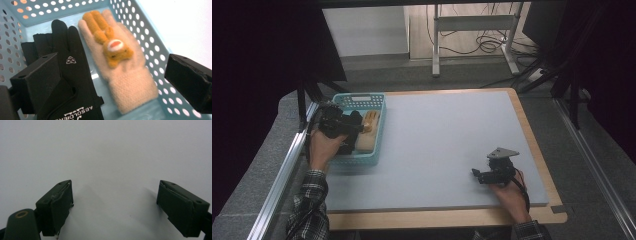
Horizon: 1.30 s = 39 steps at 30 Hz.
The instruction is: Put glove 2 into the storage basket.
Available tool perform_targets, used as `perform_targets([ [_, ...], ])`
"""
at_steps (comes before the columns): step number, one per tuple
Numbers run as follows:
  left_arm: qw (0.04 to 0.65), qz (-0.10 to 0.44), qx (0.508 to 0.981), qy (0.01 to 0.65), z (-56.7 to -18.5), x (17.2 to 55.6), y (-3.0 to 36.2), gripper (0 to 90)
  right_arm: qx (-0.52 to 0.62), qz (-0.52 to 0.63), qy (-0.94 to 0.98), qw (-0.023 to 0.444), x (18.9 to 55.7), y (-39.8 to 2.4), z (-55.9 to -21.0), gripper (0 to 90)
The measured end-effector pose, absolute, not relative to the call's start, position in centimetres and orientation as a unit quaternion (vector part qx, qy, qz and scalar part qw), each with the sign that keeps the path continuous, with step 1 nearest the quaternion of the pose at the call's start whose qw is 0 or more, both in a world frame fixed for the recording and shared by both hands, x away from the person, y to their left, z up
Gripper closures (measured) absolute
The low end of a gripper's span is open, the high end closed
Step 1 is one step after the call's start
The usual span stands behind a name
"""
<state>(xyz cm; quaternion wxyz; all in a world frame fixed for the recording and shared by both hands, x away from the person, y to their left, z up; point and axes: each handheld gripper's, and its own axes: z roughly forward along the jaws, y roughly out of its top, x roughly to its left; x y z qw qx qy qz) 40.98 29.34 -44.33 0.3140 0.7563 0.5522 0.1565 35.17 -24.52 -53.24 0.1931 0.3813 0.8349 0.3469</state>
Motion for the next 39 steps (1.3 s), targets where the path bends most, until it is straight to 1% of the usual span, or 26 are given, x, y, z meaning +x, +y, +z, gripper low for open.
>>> perform_targets([
  [7,0.341,0.155,0.758,0.535,-44.0,39.9,28.5,0.8,0.381,0.347,0.835,0.193,35.2,-24.5,-53.2,13.4],
  [18,0.362,0.158,0.769,0.502,-43.3,38.5,26.2,0.0,0.381,0.347,0.835,0.193,35.2,-24.5,-53.2,13.4],
  [28,0.364,0.164,0.787,0.47,-43.2,37.7,23.7,0.0,0.381,0.347,0.835,0.193,35.2,-24.5,-53.2,13.4],
  [39,0.373,0.159,0.801,0.44,-43.5,37.1,20.6,0.0,0.384,0.347,0.834,0.191,35.2,-24.5,-53.2,13.4],
])
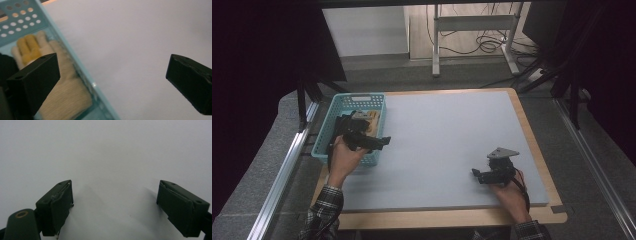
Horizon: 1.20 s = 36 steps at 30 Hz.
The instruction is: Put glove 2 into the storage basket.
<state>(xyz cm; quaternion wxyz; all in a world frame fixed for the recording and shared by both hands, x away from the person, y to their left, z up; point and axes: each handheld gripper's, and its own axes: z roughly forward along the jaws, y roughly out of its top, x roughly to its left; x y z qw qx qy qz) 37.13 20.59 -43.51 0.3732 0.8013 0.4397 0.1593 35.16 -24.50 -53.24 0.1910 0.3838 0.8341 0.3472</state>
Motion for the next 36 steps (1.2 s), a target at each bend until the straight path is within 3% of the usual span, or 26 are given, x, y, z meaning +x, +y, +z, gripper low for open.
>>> perform_targets([
  [18,0.399,0.15,0.823,0.376,-44.4,35.2,14.8,0.0,0.383,0.347,0.834,0.191,35.2,-24.5,-53.2,13.4],
  [36,0.406,0.133,0.829,0.361,-49.0,33.2,12.4,0.0,0.382,0.347,0.835,0.192,35.2,-24.5,-53.3,13.4],
])
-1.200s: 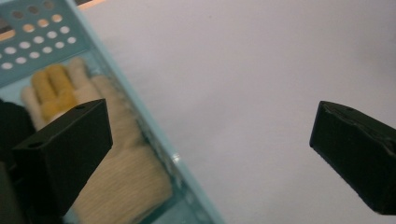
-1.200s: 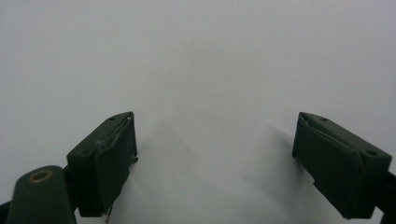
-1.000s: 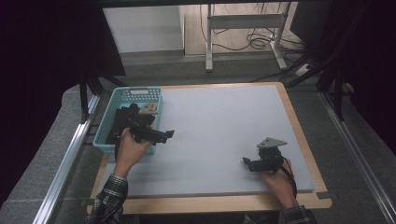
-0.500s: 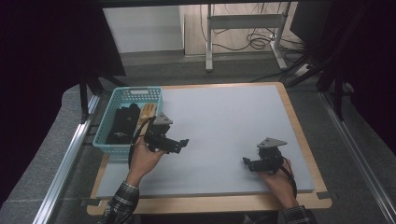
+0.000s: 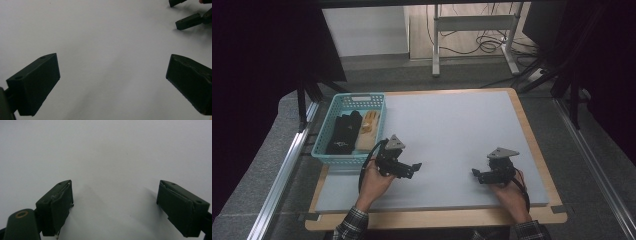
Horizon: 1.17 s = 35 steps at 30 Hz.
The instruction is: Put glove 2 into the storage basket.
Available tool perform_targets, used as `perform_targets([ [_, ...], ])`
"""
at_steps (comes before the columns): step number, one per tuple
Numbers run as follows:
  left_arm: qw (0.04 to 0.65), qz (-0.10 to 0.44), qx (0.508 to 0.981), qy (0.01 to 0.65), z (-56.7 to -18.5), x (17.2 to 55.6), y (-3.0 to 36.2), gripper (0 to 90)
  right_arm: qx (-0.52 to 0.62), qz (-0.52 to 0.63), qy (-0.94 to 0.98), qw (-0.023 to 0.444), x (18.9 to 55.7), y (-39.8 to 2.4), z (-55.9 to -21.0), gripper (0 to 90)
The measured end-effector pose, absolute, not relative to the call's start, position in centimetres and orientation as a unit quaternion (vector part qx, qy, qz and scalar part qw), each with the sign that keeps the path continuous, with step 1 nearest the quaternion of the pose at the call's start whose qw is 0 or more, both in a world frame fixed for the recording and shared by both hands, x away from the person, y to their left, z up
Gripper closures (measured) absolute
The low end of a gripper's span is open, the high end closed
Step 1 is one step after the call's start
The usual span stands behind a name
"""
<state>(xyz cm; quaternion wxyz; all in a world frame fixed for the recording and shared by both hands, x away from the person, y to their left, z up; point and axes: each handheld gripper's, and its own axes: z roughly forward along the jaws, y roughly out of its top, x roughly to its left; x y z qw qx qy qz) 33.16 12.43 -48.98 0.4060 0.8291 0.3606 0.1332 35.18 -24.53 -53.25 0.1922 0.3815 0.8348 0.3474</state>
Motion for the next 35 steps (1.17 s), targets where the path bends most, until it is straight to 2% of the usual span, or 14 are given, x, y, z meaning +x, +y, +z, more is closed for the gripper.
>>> perform_targets([
  [24,0.346,0.132,0.853,0.368,-54.7,32.6,11.4,0.0,0.381,0.347,0.835,0.193,35.2,-24.5,-53.2,13.4],
  [35,0.345,0.131,0.853,0.37,-54.8,32.6,11.4,0.0,0.382,0.347,0.835,0.193,35.1,-24.5,-53.3,13.4],
])
